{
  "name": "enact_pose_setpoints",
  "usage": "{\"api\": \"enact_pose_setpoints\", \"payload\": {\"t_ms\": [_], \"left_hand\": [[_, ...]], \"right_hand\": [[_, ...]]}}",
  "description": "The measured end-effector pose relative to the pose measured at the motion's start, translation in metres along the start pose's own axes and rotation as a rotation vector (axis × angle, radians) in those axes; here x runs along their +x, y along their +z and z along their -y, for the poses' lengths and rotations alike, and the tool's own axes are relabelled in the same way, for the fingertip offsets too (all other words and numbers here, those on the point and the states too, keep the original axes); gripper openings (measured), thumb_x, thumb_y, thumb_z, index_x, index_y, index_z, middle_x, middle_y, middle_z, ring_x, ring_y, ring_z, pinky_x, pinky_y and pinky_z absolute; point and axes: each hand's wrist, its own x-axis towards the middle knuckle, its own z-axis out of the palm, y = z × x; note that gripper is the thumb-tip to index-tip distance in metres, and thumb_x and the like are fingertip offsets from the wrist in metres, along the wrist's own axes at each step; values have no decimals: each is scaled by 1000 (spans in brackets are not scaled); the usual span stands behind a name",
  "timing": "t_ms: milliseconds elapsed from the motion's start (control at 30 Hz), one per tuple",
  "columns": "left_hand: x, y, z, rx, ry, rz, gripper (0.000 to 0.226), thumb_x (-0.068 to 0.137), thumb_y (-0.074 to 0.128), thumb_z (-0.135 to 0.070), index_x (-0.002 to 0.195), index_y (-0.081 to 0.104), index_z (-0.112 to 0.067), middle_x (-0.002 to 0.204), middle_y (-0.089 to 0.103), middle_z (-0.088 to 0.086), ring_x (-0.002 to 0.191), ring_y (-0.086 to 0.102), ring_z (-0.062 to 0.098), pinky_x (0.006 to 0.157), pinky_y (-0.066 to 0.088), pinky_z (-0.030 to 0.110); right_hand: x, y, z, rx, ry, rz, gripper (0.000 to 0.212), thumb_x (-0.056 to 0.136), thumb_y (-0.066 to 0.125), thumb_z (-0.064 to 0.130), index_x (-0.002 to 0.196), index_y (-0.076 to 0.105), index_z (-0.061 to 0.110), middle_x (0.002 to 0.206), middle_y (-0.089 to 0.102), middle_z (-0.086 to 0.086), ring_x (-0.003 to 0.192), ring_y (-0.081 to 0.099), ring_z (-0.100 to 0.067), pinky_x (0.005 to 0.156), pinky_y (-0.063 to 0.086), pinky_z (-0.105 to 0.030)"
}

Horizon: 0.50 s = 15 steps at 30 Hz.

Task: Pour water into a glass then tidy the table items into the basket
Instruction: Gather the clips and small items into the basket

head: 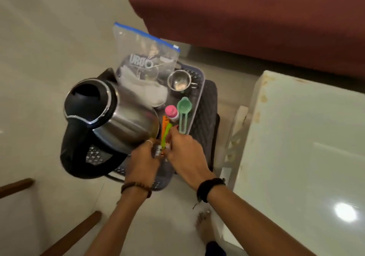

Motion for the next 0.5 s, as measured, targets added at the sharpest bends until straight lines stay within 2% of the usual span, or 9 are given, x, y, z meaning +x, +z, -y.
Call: {"api": "enact_pose_setpoints", "payload": {"t_ms": [67,133,300,400,500], "left_hand": [[2,9,12,99,-1,48,17,86,55,-19,103,58,-18,109,66,12,104,60,32,82,47,32],[3,14,22,125,-13,64,18,88,51,-17,106,56,-17,113,64,13,108,58,34,91,48,44],[3,20,31,90,-48,139,20,89,53,-16,108,54,-13,114,60,14,107,57,35,90,48,49],[-6,20,23,62,-3,12,17,89,51,-16,106,54,-14,114,55,9,103,56,29,86,48,42],[-17,24,-8,66,158,-212,15,84,58,-9,99,59,-11,103,57,7,89,51,15,74,34,19]], "right_hand": [[3,12,5,-190,-48,63,17,89,48,10,105,51,9,96,65,-15,86,61,-36,58,31,-32],[6,18,10,-314,-78,114,14,91,46,11,97,58,8,93,68,-13,85,62,-33,59,30,-31],[10,22,11,-474,-59,210,17,91,48,9,86,64,8,88,68,-10,82,63,-29,60,34,-31],[5,17,8,-356,-94,188,17,92,45,9,93,62,6,95,66,-14,86,62,-32,62,32,-31],[-8,-8,-10,-142,-140,23,17,94,43,17,99,57,8,102,62,-12,81,62,-30,59,35,-29]]}}
